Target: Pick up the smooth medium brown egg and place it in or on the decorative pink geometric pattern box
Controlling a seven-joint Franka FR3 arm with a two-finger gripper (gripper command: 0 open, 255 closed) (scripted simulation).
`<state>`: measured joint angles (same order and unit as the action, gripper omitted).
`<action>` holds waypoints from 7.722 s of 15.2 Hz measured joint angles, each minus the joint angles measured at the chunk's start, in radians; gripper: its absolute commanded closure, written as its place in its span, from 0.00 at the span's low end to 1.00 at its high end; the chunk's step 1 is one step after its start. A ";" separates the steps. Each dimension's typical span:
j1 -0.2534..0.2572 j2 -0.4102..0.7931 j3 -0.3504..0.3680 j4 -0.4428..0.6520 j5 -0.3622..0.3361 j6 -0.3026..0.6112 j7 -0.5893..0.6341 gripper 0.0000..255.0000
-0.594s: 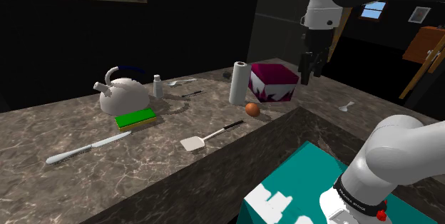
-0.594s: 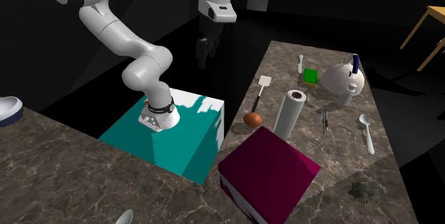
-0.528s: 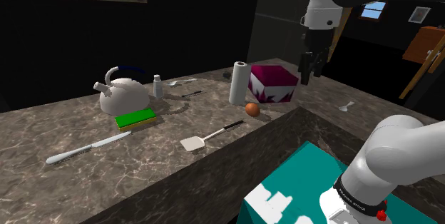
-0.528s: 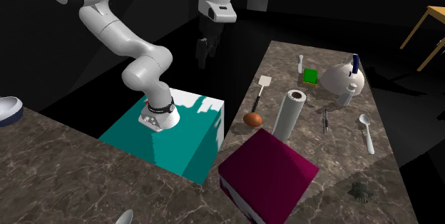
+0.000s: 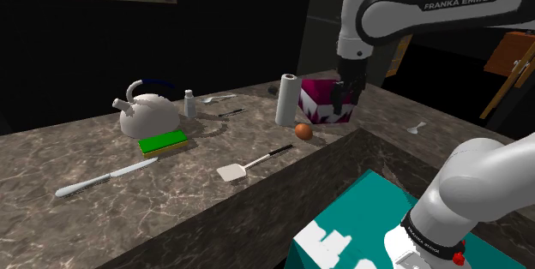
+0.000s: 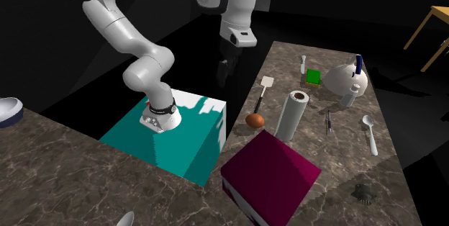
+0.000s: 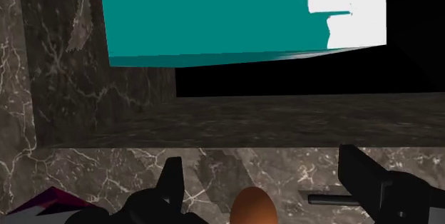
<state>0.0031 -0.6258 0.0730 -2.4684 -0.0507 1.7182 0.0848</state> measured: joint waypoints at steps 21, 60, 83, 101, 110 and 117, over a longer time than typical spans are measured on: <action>-0.060 0.551 0.058 0.048 -0.165 0.569 0.202 0.00; -0.052 0.415 0.054 0.167 -0.112 0.322 0.135 1.00; -0.062 0.369 0.034 0.421 -0.097 0.029 0.057 1.00; -0.235 0.708 -0.177 0.804 -0.119 0.050 -0.321 1.00; -0.249 0.733 -0.188 0.717 -0.121 0.164 -0.327 1.00; -0.250 0.744 -0.189 0.659 -0.124 0.233 -0.317 1.00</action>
<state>-0.2471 0.1182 -0.1162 -1.8095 -0.1744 1.9507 -0.2321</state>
